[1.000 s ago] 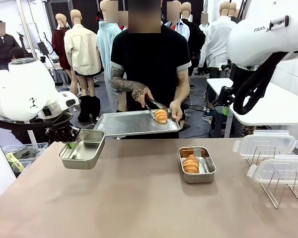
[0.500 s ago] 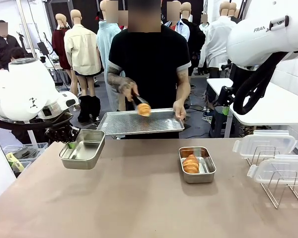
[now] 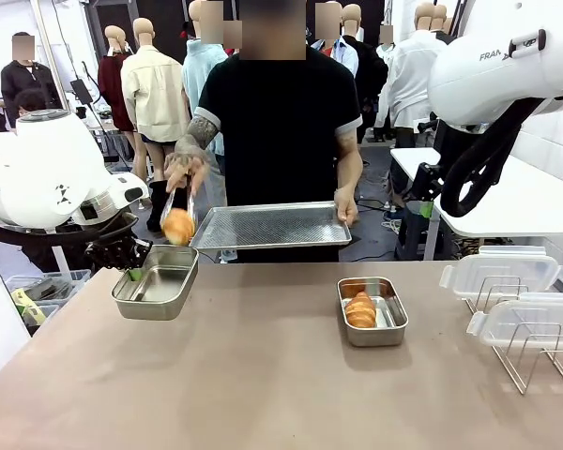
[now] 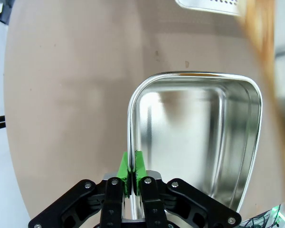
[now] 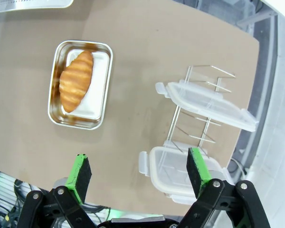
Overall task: Place the bread in airtight containers.
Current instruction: Once an object is inside an Airtight Container , place the container in the center of the table.
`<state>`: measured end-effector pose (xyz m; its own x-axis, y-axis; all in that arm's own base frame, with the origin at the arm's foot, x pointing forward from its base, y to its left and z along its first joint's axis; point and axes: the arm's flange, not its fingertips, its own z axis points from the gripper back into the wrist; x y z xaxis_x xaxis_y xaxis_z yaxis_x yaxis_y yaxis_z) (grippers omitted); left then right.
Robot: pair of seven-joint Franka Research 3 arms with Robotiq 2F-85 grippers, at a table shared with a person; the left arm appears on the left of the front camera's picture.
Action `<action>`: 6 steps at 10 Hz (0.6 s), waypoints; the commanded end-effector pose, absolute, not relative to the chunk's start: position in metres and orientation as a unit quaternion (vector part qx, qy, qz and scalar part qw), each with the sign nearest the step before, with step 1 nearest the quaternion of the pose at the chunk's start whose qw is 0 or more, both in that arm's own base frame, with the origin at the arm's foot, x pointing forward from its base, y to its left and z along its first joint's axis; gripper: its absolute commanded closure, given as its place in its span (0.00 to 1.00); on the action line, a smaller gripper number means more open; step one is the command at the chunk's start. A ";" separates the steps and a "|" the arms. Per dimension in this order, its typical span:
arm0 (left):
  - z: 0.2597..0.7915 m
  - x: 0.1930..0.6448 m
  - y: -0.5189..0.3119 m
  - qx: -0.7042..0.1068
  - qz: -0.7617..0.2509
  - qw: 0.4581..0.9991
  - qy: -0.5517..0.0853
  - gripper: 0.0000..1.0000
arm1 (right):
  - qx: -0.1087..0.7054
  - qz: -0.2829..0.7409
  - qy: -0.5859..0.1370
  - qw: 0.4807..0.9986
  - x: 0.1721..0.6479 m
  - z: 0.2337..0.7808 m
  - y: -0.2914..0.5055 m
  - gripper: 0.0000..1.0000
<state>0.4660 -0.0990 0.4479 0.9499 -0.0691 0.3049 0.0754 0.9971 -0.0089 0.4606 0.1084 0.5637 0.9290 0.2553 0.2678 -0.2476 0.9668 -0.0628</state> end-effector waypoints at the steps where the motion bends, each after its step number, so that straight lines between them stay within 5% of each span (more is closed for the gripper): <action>1: 0.450 0.467 -0.099 -0.009 -0.039 0.986 -0.161 1.00 | -0.016 0.125 -0.140 0.982 0.462 0.563 0.109 0.00; 6: 0.450 0.467 -0.099 -0.009 -0.039 0.986 -0.161 1.00 | -0.016 0.125 -0.140 0.982 0.462 0.563 0.109 0.00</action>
<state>0.4660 -0.0990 0.4479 0.9499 -0.0691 0.3048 0.0754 0.9971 -0.0089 0.4606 0.1084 0.5637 0.9290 0.2553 0.2678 -0.2476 0.9668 -0.0628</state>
